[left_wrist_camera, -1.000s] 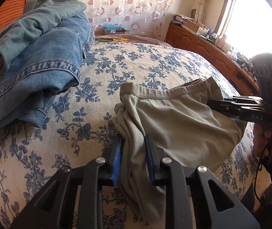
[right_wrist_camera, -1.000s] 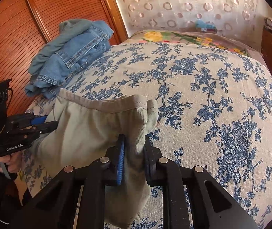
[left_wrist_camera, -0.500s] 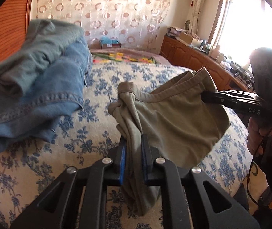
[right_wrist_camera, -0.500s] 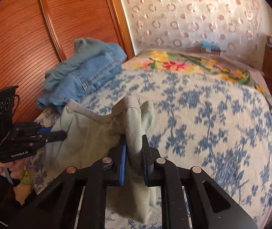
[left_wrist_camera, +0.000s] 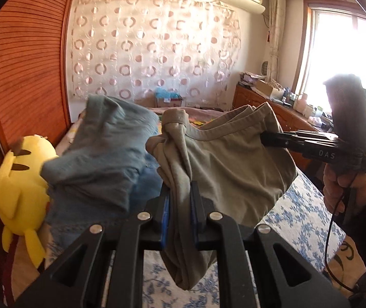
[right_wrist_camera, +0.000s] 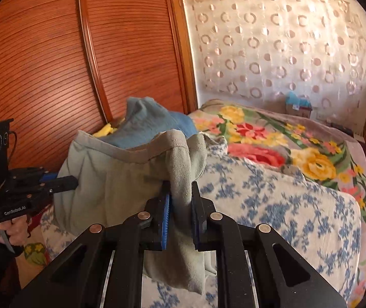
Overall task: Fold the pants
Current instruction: 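Lift the shorts bundle with the right gripper toward the denim pile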
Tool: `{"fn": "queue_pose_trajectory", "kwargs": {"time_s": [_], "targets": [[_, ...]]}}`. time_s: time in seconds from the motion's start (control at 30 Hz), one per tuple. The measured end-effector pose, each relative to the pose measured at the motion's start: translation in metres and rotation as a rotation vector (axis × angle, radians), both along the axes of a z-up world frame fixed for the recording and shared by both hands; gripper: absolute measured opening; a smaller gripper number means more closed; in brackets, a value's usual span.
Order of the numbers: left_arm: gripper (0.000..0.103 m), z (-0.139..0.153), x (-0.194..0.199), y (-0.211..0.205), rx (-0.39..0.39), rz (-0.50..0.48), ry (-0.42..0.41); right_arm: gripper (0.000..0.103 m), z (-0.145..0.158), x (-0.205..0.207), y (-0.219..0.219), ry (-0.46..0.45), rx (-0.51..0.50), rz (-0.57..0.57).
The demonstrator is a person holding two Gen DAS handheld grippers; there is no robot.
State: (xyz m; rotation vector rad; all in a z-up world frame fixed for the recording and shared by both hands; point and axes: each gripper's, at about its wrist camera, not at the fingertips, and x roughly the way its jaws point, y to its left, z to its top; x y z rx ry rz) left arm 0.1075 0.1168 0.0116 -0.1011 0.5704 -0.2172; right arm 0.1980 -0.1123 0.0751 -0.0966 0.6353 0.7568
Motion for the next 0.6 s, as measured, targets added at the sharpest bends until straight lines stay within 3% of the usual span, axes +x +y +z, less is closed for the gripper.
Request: {"fn": "queue_pose_trajectory", "kwargs": {"time_s": [0.33,0.6], "targets": [[0.010,0.022,0.027,0.046,0.046,0.082,-0.038,0.011,0.028,0.064,0.080,-0.030,-0.030,0.057],[0.010,0.027,0.049,0.078,0.033,0.114,-0.035,0.011,0.030,0.107,0.133,-0.034,-0.060,0.085]]}}
